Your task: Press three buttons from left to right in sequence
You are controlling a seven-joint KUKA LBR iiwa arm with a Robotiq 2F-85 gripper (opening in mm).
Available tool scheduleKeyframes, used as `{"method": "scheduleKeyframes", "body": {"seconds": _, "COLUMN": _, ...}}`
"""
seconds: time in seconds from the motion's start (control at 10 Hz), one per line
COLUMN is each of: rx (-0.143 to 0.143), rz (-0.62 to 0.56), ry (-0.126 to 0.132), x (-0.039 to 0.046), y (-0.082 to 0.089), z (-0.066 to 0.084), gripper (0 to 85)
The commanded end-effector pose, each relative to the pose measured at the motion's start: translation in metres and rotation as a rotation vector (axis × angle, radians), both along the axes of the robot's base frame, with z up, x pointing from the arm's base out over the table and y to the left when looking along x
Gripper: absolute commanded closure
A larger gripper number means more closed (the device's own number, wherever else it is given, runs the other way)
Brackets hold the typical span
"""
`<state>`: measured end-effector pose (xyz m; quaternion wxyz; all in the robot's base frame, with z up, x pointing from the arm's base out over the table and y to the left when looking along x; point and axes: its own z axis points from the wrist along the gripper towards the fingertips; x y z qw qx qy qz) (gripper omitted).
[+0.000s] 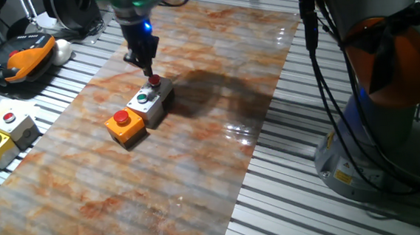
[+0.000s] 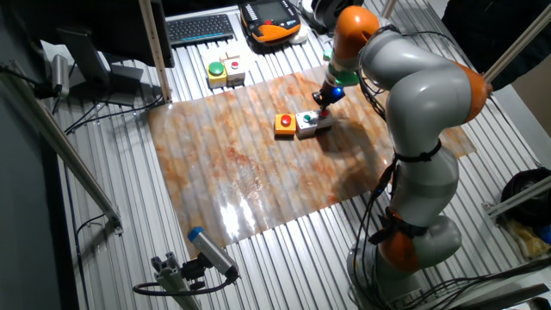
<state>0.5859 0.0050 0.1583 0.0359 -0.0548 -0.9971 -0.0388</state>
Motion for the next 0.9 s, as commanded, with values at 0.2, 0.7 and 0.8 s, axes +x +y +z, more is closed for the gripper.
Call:
{"method": "scheduleKeyframes", "body": {"seconds": 0.2, "rx": -0.025, "rz": -0.067, "ry": 0.051, "x": -0.0069, "y": 0.015, "z": 0.009, "gripper": 51.0}}
{"method": "scheduleKeyframes", "body": {"seconds": 0.7, "rx": -0.076, "rz": -0.112, "ry": 0.064, "x": -0.0149, "y": 0.028, "z": -0.001, "gripper": 51.0}}
{"method": "scheduleKeyframes", "body": {"seconds": 0.8, "rx": -0.073, "rz": -0.136, "ry": 0.074, "x": -0.0164, "y": 0.026, "z": -0.001, "gripper": 51.0}}
